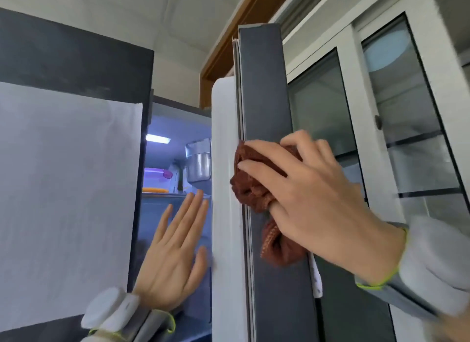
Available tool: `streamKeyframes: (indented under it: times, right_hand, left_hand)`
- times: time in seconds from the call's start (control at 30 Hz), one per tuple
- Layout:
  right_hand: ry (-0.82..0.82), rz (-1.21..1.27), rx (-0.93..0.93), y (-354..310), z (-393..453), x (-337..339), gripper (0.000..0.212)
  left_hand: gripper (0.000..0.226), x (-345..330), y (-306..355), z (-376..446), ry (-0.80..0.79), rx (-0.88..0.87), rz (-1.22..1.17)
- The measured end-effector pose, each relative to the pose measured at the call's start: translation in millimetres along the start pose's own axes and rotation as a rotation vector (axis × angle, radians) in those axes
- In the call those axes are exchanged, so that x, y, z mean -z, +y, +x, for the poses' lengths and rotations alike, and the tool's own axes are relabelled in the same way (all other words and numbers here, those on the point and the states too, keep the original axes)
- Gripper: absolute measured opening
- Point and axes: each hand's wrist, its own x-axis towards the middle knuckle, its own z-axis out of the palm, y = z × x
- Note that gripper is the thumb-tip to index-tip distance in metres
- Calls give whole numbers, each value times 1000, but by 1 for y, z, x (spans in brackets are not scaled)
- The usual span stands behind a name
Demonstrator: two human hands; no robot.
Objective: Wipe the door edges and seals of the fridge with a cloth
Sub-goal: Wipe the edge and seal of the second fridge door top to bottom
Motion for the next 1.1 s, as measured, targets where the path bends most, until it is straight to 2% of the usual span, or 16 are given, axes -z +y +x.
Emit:
streamKeyframes:
  times: [0.23,0.43,0.57,0.63,0.7,0.77,0.9,1.03,1.1]
  right_hand:
    - [7,174,-204,55,26,26,52]
    - [22,204,-165,88,78,30,60]
    - [-14,106,-41,103,117,18,58]
    - [-77,35,57,109,136,8,58]
    - [-84,-42,97,114,153,-3,59]
    - [-87,-68,69,115,164,-14,58]
    - [-218,-114,22,113,164,-32,58]
    - [-286,-121,26,108,143,-21,54]
    - [-271,-151,172,99,121,-12,51]
  left_hand:
    - [55,-8,48,32,189,114,-407]
    - [60,-22,52,49,288,201,-552]
    - [82,-18,39,74,311,527,-746]
    - [83,-15,32,88,272,598,-716]
    - [81,-12,30,100,238,588,-604]
    - [84,-11,33,104,193,590,-519]
    - [91,-10,39,101,166,554,-482]
    - [74,-5,39,110,223,451,-418]
    - [62,-6,37,117,216,345,-334]
